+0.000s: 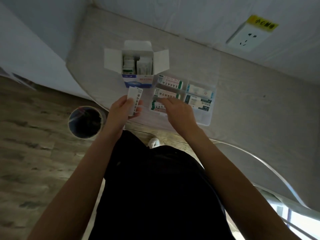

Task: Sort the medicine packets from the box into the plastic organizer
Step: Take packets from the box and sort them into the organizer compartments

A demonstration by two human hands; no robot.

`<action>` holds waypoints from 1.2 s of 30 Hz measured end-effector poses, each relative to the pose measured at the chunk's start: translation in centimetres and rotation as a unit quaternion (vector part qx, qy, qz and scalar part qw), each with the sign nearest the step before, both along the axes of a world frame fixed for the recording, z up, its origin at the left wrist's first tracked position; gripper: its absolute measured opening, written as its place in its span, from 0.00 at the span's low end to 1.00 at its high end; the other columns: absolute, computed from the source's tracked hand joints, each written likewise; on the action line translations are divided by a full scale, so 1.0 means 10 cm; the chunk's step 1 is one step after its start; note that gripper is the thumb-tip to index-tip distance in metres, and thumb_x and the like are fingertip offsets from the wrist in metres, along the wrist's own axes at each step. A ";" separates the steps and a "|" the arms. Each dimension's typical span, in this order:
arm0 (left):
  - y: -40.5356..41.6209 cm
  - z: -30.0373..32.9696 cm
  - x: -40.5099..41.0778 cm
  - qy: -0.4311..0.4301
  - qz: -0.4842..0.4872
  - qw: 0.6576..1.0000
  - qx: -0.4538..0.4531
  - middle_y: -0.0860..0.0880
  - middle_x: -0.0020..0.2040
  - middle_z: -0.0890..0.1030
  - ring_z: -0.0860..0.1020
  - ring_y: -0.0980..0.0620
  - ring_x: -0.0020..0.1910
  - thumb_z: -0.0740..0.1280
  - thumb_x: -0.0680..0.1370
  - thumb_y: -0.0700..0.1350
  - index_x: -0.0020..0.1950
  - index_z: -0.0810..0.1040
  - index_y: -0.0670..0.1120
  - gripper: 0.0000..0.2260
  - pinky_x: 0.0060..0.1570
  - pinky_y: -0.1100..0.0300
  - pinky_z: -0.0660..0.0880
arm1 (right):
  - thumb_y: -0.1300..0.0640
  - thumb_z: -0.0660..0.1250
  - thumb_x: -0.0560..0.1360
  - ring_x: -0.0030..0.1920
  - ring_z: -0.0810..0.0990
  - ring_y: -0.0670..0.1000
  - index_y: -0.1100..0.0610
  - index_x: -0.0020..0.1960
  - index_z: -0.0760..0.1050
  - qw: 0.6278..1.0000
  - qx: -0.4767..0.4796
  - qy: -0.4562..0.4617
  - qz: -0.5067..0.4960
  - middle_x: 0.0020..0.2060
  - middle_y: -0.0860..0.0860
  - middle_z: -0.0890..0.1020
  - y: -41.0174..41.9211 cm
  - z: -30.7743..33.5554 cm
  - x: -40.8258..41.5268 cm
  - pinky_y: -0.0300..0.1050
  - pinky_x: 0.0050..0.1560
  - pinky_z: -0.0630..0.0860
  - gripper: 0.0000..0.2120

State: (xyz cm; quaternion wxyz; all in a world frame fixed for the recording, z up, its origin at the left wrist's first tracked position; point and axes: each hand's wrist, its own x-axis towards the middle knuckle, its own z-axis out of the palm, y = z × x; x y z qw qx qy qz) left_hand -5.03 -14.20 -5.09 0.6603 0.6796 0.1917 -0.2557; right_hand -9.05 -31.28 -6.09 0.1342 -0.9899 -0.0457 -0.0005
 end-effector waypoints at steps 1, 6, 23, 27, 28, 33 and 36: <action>0.00 0.00 0.00 0.001 -0.001 1.000 -0.001 0.52 0.44 0.81 0.78 0.57 0.38 0.56 0.81 0.41 0.57 0.74 0.45 0.09 0.36 0.67 0.77 | 0.72 0.71 0.63 0.38 0.83 0.56 0.58 0.55 0.79 1.000 -0.019 -0.012 0.014 0.42 0.55 0.84 0.00 0.00 -0.02 0.46 0.28 0.77 0.22; -0.01 0.00 -0.01 -0.001 -0.020 1.000 -0.014 0.53 0.45 0.82 0.80 0.57 0.39 0.57 0.81 0.42 0.56 0.75 0.46 0.09 0.38 0.66 0.77 | 0.69 0.72 0.63 0.34 0.83 0.55 0.57 0.54 0.80 0.998 -0.046 -0.014 0.032 0.40 0.53 0.85 0.02 -0.02 -0.03 0.44 0.24 0.75 0.20; -0.10 0.10 -0.03 -0.084 -0.080 0.993 0.012 0.53 0.37 0.83 0.82 0.58 0.37 0.71 0.73 0.42 0.47 0.78 0.50 0.05 0.36 0.66 0.78 | 0.58 0.64 0.77 0.37 0.82 0.50 0.60 0.51 0.79 0.970 0.221 -0.059 -0.082 0.42 0.52 0.84 -0.01 0.04 -0.03 0.46 0.37 0.80 0.08; -0.15 0.10 -0.03 -0.098 -0.116 0.988 0.035 0.55 0.35 0.83 0.82 0.57 0.36 0.72 0.73 0.42 0.46 0.77 0.51 0.06 0.36 0.64 0.79 | 0.55 0.64 0.77 0.25 0.76 0.44 0.55 0.49 0.78 0.854 0.457 0.097 -0.229 0.29 0.49 0.81 0.04 0.27 -0.02 0.36 0.28 0.74 0.06; -0.18 0.10 -0.03 -0.102 -0.123 0.986 0.038 0.55 0.35 0.83 0.82 0.58 0.35 0.71 0.73 0.42 0.47 0.77 0.50 0.06 0.35 0.65 0.78 | 0.57 0.64 0.77 0.23 0.75 0.45 0.57 0.47 0.78 0.807 0.521 0.122 -0.252 0.28 0.51 0.80 0.04 0.30 -0.01 0.36 0.27 0.73 0.05; -0.27 0.15 -0.02 -0.095 -0.107 0.990 -0.011 0.52 0.40 0.83 0.82 0.58 0.37 0.68 0.75 0.41 0.47 0.77 0.49 0.04 0.36 0.66 0.77 | 0.63 0.63 0.77 0.31 0.82 0.49 0.62 0.45 0.78 0.628 0.689 0.137 -0.335 0.33 0.55 0.82 -0.12 0.39 -0.05 0.37 0.31 0.77 0.06; -0.32 0.17 -0.01 -0.116 -0.127 0.985 -0.003 0.52 0.39 0.84 0.83 0.54 0.38 0.70 0.74 0.40 0.47 0.78 0.50 0.06 0.37 0.64 0.79 | 0.55 0.62 0.78 0.32 0.82 0.49 0.60 0.48 0.78 0.618 0.693 0.185 -0.321 0.32 0.54 0.83 -0.21 0.43 -0.09 0.38 0.33 0.79 0.10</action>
